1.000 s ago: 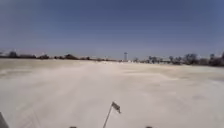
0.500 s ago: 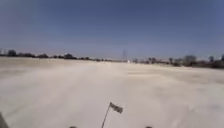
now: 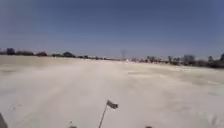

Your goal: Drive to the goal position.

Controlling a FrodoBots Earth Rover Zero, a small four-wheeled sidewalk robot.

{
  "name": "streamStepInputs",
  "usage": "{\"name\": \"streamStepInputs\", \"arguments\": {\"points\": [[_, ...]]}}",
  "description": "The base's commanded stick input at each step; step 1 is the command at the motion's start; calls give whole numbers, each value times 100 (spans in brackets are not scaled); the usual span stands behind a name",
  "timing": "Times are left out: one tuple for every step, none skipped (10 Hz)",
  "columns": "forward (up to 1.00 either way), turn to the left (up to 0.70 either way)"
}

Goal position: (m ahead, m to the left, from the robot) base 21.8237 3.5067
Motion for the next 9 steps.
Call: {"name": "streamStepInputs", "arguments": {"points": [[70,0],[70,0],[70,0],[70,0],[70,0],[70,0],[70,0],[70,0],[70,0]]}}
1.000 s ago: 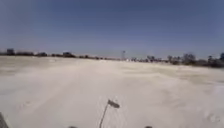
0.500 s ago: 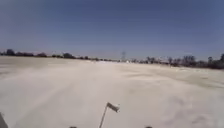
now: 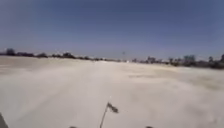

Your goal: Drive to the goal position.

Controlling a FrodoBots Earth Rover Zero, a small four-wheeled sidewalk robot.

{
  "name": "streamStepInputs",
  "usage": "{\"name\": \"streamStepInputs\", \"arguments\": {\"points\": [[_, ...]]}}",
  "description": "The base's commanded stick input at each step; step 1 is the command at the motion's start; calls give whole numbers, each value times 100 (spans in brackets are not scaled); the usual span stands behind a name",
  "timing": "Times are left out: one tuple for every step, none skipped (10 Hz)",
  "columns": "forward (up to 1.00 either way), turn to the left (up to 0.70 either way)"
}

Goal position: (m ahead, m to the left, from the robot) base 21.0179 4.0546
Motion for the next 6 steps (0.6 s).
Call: {"name": "streamStepInputs", "arguments": {"points": [[70,0],[70,0],[70,0],[70,0],[70,0],[70,0]]}}
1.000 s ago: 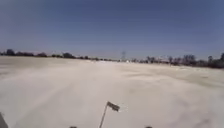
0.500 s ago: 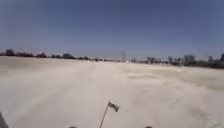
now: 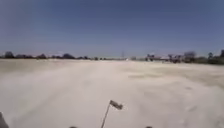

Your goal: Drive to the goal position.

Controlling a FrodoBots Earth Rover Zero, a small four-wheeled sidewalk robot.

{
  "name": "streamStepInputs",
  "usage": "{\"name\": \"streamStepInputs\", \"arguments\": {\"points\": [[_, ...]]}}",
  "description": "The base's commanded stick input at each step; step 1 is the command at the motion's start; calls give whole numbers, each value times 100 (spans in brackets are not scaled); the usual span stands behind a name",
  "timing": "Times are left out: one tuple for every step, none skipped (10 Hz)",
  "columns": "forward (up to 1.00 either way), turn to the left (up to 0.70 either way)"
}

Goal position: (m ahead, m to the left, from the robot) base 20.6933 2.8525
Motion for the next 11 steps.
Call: {"name": "streamStepInputs", "arguments": {"points": [[70,0],[70,0],[70,0],[70,0],[70,0],[70,0],[70,0],[70,0],[70,0],[70,0],[70,0]]}}
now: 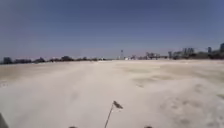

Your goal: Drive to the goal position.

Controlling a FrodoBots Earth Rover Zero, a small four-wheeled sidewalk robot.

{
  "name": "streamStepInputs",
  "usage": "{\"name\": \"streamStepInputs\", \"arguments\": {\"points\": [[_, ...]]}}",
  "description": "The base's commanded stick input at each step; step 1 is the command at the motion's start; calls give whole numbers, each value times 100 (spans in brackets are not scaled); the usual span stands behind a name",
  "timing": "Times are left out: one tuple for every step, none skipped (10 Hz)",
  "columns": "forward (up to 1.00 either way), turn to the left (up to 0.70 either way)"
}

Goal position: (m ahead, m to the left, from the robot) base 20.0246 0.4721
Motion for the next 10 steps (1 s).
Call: {"name": "streamStepInputs", "arguments": {"points": [[70,0],[70,0],[70,0],[70,0],[70,0],[70,0],[70,0],[70,0],[70,0],[70,0]]}}
